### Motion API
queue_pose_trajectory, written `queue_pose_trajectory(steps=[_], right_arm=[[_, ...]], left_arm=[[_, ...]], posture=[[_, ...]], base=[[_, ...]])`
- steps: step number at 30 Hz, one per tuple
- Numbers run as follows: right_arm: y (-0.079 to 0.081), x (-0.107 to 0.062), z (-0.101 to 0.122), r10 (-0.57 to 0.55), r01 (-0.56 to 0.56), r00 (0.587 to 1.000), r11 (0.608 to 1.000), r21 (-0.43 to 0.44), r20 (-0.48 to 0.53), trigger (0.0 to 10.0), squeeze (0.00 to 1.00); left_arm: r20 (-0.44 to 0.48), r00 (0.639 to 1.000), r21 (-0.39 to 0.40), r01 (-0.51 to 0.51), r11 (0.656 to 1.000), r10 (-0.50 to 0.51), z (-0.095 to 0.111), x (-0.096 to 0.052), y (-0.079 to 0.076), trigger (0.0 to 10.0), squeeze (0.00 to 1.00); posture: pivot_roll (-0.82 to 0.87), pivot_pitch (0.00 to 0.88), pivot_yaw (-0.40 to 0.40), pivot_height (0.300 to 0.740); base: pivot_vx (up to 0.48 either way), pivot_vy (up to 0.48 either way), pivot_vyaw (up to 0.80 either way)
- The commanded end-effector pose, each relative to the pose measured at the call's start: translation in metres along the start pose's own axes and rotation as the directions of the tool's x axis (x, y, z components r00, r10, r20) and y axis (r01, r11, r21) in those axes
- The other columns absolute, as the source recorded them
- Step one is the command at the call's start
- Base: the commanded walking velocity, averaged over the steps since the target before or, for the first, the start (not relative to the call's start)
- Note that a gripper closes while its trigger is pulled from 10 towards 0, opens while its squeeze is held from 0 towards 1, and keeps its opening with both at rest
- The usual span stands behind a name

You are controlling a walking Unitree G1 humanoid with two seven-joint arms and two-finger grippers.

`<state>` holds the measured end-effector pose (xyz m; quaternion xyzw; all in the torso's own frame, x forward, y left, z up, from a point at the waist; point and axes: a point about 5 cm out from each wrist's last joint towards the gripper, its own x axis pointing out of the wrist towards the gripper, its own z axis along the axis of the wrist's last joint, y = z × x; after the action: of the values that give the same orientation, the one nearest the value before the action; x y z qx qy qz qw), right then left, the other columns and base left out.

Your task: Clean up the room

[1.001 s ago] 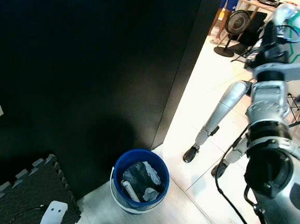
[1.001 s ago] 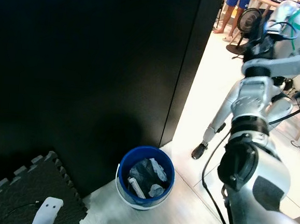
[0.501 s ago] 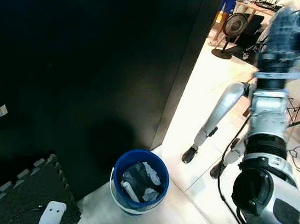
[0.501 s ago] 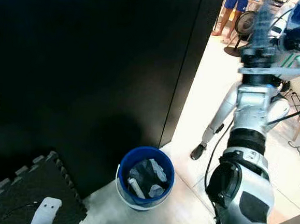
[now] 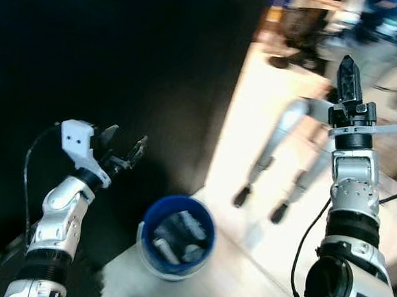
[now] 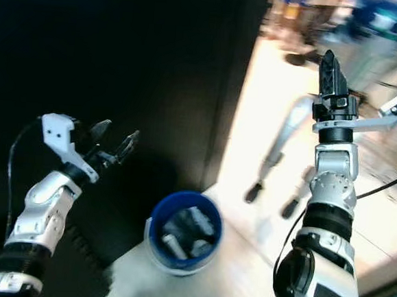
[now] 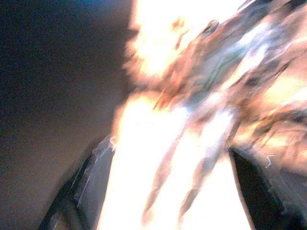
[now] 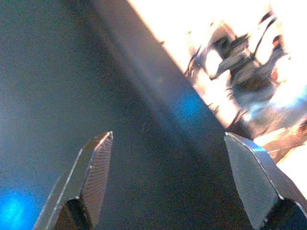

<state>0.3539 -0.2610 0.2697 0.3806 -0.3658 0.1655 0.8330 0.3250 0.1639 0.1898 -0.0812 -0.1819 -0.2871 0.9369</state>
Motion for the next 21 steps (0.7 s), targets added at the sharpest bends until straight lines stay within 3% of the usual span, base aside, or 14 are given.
queue_pose_trajectory(steps=[1, 3, 4, 5, 6, 8, 9, 10, 12, 14, 15, 18, 19, 21], right_arm=[[0.009, 0.002, 0.003, 0.045, -0.045, 0.999, 0.999, 0.019, 0.011, 10.0, 0.0], [0.009, 0.002, 0.003, 0.045, -0.045, 0.999, 0.999, 0.019, 0.011, 10.0, 0.0], [0.02, 0.007, 0.001, 0.09, -0.09, 0.996, 0.996, 0.023, 0.014, 10.0, 0.0], [0.02, 0.007, 0.001, 0.09, -0.09, 0.996, 0.996, 0.023, 0.014, 10.0, 0.0], [0.031, 0.013, -0.003, 0.128, -0.128, 0.992, 0.992, 0.007, -0.001, 10.0, 0.0], [0.031, 0.013, -0.003, 0.128, -0.128, 0.992, 0.992, 0.007, -0.001, 10.0, 0.0], [0.045, 0.021, -0.012, 0.167, -0.168, 0.985, 0.985, -0.024, -0.036, 10.0, 0.0], [0.045, 0.021, -0.012, 0.167, -0.168, 0.985, 0.985, -0.024, -0.036, 10.0, 0.0], [0.066, 0.026, -0.039, 0.203, -0.23, 0.96, 0.965, -0.128, -0.191, 10.0, 0.0], [0.066, 0.026, -0.039, 0.203, -0.23, 0.96, 0.965, -0.128, -0.191, 10.0, 0.0], [0.072, 0.025, -0.051, 0.191, -0.242, 0.946, 0.953, -0.18, -0.264, 10.0, 0.0], [0.072, 0.021, -0.073, 0.129, -0.228, 0.925, 0.941, -0.249, -0.358, 10.0, 0.0], [0.077, 0.019, -0.091, 0.072, -0.233, 0.903, 0.91, -0.342, -0.423, 10.0, 0.0], [0.092, 0.027, -0.093, 0.073, -0.242, 0.91, 0.894, -0.378, -0.408, 10.0, 0.0]], left_arm=[[0.114, 0.983, -0.04, 0.146, 0.988, -0.141, 0.032, 0.018, -0.02, 10.0, 0.0], [0.114, 0.983, -0.04, 0.146, 0.988, -0.141, 0.032, 0.018, -0.02, 10.0, 0.0], [0.182, 0.961, -0.027, 0.218, 0.976, -0.21, 0.051, 0.037, -0.034, 10.0, 0.0], [0.182, 0.961, -0.027, 0.218, 0.976, -0.21, 0.051, 0.037, -0.034, 10.0, 0.0], [0.224, 0.946, -0.006, 0.241, 0.971, -0.233, 0.062, 0.052, -0.043, 10.0, 0.0], [0.224, 0.946, -0.006, 0.241, 0.971, -0.233, 0.062, 0.052, -0.043, 10.0, 0.0], [0.328, 0.918, 0.018, 0.23, 0.973, -0.223, 0.085, 0.075, -0.052, 10.0, 0.0], [0.328, 0.918, 0.018, 0.23, 0.973, -0.223, 0.085, 0.075, -0.052, 10.0, 0.0], [0.498, 0.837, 0.093, 0.208, 0.974, -0.227, 0.148, 0.106, -0.069, 10.0, 0.0], [0.498, 0.837, 0.093, 0.208, 0.974, -0.227, 0.148, 0.106, -0.069, 10.0, 0.0], [0.544, 0.803, 0.112, 0.218, 0.97, -0.243, 0.175, 0.111, -0.074, 10.0, 0.0], [0.515, 0.832, 0.114, 0.173, 0.978, -0.207, 0.177, 0.117, -0.062, 10.0, 0.0], [0.525, 0.829, 0.095, 0.169, 0.981, -0.194, 0.185, 0.116, -0.056, 10.0, 0.0], [0.552, 0.808, 0.109, 0.176, 0.978, -0.207, 0.198, 0.114, -0.06, 10.0, 0.0]], posture=[[0.07, 0.088, -0.101, 0.74], [0.07, 0.088, -0.101, 0.74], [0.07, 0.095, -0.103, 0.74], [0.07, 0.095, -0.103, 0.74], [0.06, 0.094, -0.101, 0.74], [0.06, 0.094, -0.101, 0.74], [0.05, 0.092, -0.102, 0.74], [0.05, 0.092, -0.102, 0.74], [0.05, 0.099, -0.11, 0.74], [0.05, 0.099, -0.11, 0.74], [0.06, 0.099, -0.109, 0.74], [0.06, 0.093, -0.098, 0.74], [0.04, 0.105, -0.094, 0.74], [0.08, 0.111, -0.104, 0.74]], base=[[0.0, 0.0, -0.8], [0.0, 0.0, -0.8], [0.0, 0.0, -0.8], [0.0, 0.0, -0.8], [0.0, 0.0, -0.8], [0.0, 0.0, -0.8], [0.0, 0.0, -0.8], [0.0, 0.0, -0.8], [0.0, 0.0, -0.8], [0.0, 0.0, -0.8], [0.0, 0.0, 0.0], [0.0, 0.0, 0.0], [0.0, 0.0, 0.0], [0.0, 0.0, 0.0]])
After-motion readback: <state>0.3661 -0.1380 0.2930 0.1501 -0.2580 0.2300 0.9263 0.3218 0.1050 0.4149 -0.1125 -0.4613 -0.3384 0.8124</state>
